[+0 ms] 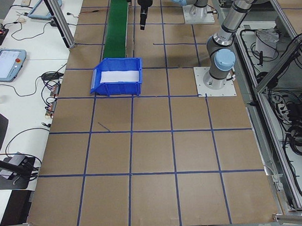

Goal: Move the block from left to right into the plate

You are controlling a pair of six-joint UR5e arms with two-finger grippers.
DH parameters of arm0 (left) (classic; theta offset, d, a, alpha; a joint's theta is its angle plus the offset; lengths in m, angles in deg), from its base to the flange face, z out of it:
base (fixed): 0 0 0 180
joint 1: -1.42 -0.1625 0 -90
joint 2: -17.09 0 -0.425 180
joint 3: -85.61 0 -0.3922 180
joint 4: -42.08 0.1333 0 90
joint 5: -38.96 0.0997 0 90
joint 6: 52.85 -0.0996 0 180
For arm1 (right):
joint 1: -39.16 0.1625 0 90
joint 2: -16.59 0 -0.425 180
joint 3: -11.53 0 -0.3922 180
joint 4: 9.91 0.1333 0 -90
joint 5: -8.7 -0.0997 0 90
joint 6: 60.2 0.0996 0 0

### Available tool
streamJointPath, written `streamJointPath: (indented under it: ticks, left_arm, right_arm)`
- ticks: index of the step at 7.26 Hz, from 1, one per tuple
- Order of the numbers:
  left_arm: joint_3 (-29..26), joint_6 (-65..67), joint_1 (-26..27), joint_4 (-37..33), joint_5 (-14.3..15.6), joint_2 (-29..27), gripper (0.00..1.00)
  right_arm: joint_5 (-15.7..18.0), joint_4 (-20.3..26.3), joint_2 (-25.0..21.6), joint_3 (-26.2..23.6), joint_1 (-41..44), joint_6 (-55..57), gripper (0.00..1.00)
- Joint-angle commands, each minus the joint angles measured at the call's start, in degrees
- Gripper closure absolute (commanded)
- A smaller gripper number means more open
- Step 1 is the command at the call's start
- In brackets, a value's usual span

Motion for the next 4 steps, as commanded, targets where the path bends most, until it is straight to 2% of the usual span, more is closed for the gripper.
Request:
streamJointPath:
  ticks: [1,2,3,4]
  left_arm:
    - [0.0,0.07,0.0,0.0,0.0,0.0,0.0]
    - [0.0,-0.02,0.0,0.0,-0.09,0.0,0.0]
    - [0.0,0.07,0.0,0.0,-0.09,0.0,0.0]
    - [0.0,0.07,0.0,0.0,0.0,0.0,0.0]
  right_arm:
    - [-0.17,-3.19,1.12,-1.84,-3.63,-5.78,0.65]
    - [-0.17,-4.15,1.21,-1.93,-3.64,-5.79,0.56]
    - [-0.87,-4.16,1.21,-1.85,-3.55,-5.79,0.28]
    - [-3.75,-4.16,1.3,-2.19,-3.55,-5.96,0.01]
